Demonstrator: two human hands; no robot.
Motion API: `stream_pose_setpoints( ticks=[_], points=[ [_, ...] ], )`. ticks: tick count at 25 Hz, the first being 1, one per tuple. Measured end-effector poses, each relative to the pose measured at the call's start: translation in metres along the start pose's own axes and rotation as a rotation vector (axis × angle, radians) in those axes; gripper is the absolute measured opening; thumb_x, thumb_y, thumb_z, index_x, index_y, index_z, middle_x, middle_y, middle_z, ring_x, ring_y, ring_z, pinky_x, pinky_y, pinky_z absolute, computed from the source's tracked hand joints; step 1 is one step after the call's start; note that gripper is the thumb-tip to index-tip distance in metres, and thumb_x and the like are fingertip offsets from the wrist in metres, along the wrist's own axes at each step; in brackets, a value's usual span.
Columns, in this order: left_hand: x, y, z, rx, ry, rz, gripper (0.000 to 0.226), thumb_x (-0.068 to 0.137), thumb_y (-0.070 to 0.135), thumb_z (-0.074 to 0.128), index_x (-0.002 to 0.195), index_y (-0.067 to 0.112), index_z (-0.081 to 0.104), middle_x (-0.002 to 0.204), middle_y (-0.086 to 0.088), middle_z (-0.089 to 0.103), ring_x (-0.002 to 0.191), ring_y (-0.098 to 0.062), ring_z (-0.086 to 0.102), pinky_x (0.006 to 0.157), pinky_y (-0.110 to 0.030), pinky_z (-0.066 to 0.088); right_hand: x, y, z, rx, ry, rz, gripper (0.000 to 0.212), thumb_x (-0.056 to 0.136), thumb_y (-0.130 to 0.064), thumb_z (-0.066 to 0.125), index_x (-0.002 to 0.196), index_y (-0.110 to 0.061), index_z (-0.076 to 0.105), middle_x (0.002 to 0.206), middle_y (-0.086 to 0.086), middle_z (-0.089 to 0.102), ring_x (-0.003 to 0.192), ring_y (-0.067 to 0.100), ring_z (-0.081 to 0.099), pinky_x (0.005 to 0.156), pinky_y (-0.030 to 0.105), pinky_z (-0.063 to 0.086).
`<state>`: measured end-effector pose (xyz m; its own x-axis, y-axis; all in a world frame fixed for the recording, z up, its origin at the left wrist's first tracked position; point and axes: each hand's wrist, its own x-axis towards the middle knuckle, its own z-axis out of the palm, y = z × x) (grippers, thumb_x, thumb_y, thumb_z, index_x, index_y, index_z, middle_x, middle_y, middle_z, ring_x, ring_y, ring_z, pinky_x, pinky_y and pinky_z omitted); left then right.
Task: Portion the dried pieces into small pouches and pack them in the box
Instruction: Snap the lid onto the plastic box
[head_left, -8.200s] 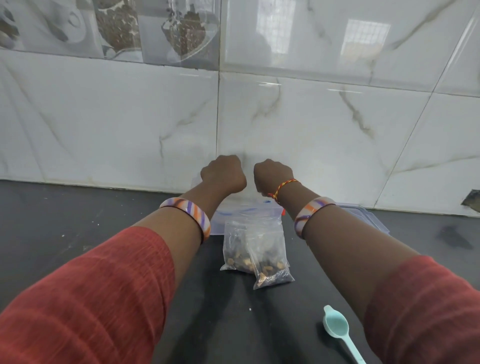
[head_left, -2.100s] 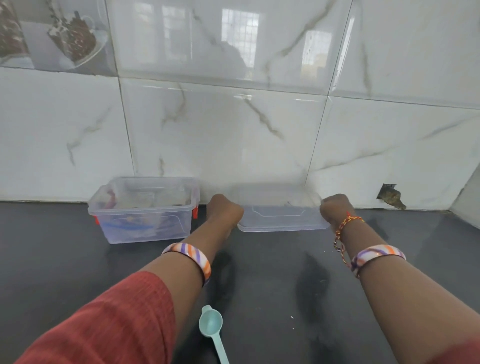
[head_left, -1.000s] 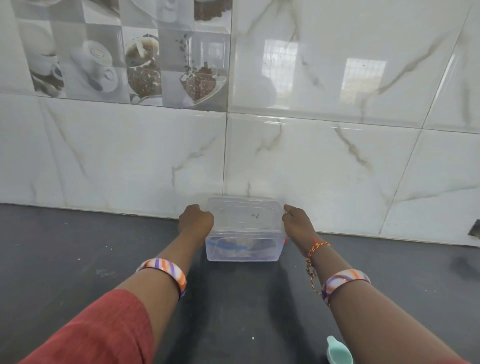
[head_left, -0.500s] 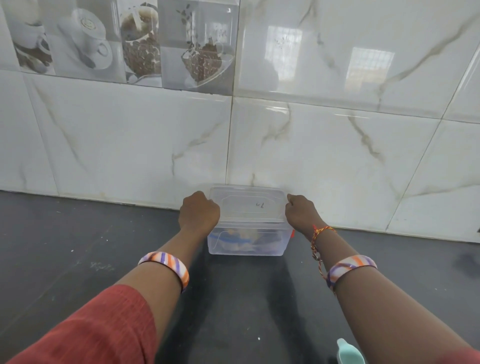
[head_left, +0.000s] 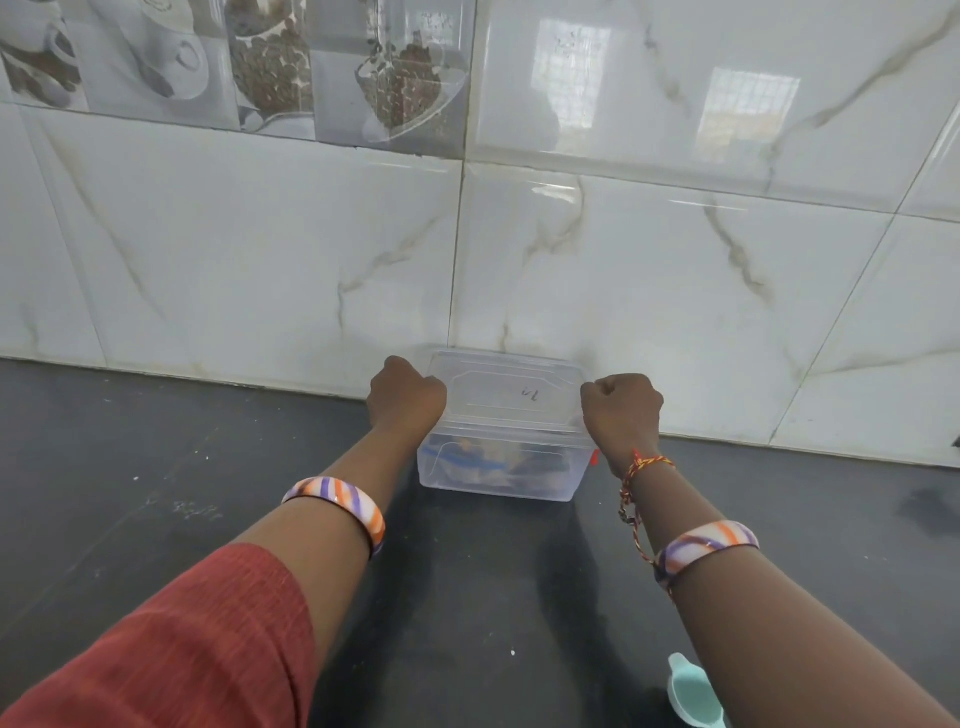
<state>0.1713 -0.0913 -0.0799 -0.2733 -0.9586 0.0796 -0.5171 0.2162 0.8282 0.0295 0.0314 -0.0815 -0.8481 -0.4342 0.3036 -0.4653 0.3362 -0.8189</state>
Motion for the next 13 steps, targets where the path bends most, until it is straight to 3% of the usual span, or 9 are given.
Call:
stream_pose_setpoints(
  ticks=[3,5,6,7,8,9,11,12,13],
  points=[
    [-0.004,0.004,0.002,-0.01,0.019,0.005,0.03,0.093,0.011,0.048,0.121,0.0,0.046,0.121,-0.015,0.055,0.104,-0.026,0.055,0.074,-0.026,0.037,-0.001,0.001,0.001,-0.016,0.056,-0.015,0.037,0.076,-0.004,0.047,0.049,-0.013,0.023,0.054,0.006,0.017,0.054,0.02,0.015,0.05,0.027,0.015],
    [-0.005,0.006,0.004,-0.019,0.023,0.009,0.028,0.093,0.009,0.049,0.119,0.0,0.046,0.118,-0.015,0.056,0.093,-0.022,0.052,0.072,-0.025,0.038,-0.005,0.0,0.001,-0.026,0.085,-0.003,0.03,0.078,-0.006,0.048,0.051,-0.012,0.035,0.055,0.01,0.026,0.057,0.025,0.026,0.05,0.028,0.022],
    [-0.005,0.007,0.005,-0.015,0.021,0.017,0.027,0.092,0.008,0.049,0.118,0.0,0.046,0.117,-0.016,0.056,0.093,-0.023,0.054,0.072,-0.026,0.039,-0.007,0.0,0.0,-0.022,0.08,0.019,0.02,0.081,-0.009,0.049,0.061,-0.01,0.053,0.063,0.015,0.046,0.064,0.032,0.042,0.055,0.029,0.035],
    [-0.005,0.008,0.005,-0.007,0.016,0.027,0.027,0.092,0.007,0.049,0.118,0.0,0.046,0.116,-0.016,0.057,0.097,-0.025,0.057,0.073,-0.027,0.04,-0.01,-0.003,-0.001,-0.036,0.072,0.059,0.018,0.084,-0.013,0.049,0.087,-0.009,0.067,0.088,0.017,0.062,0.084,0.038,0.056,0.07,0.032,0.046],
    [-0.005,0.009,0.005,0.005,0.012,0.038,0.026,0.092,0.008,0.049,0.117,-0.001,0.046,0.116,-0.017,0.057,0.102,-0.029,0.058,0.073,-0.027,0.04,-0.012,-0.005,-0.001,-0.052,0.066,0.094,0.028,0.087,-0.016,0.048,0.109,-0.01,0.065,0.111,0.014,0.064,0.102,0.038,0.058,0.084,0.035,0.047],
    [-0.005,0.009,0.005,0.023,0.011,0.05,0.026,0.093,0.009,0.048,0.117,-0.001,0.046,0.116,-0.018,0.057,0.105,-0.031,0.058,0.074,-0.027,0.04,-0.012,-0.005,-0.001,-0.06,0.052,0.104,0.029,0.088,-0.017,0.047,0.111,-0.013,0.065,0.114,0.011,0.064,0.106,0.039,0.056,0.088,0.035,0.046],
    [-0.006,0.008,0.004,0.077,0.007,0.08,0.026,0.095,0.011,0.047,0.117,-0.001,0.046,0.117,-0.018,0.057,0.107,-0.032,0.057,0.075,-0.028,0.04,-0.01,-0.003,0.001,-0.094,0.01,0.099,0.02,0.086,-0.017,0.045,0.071,-0.025,0.055,0.076,0.004,0.053,0.084,0.037,0.047,0.075,0.031,0.04],
    [-0.006,0.007,0.004,0.107,0.009,0.098,0.027,0.095,0.013,0.047,0.117,-0.001,0.047,0.117,-0.018,0.057,0.108,-0.032,0.057,0.075,-0.028,0.04,-0.009,-0.002,0.001,-0.115,-0.002,0.107,0.025,0.086,-0.017,0.044,0.063,-0.026,0.046,0.068,0.0,0.044,0.08,0.034,0.042,0.073,0.03,0.037],
    [-0.006,0.006,0.004,0.136,0.015,0.114,0.027,0.095,0.015,0.047,0.117,-0.001,0.047,0.117,-0.018,0.058,0.107,-0.032,0.058,0.076,-0.029,0.041,-0.008,-0.002,0.0,-0.146,-0.005,0.104,0.023,0.086,-0.016,0.044,0.065,-0.024,0.051,0.072,0.001,0.048,0.081,0.036,0.045,0.073,0.03,0.039]
  ],
)
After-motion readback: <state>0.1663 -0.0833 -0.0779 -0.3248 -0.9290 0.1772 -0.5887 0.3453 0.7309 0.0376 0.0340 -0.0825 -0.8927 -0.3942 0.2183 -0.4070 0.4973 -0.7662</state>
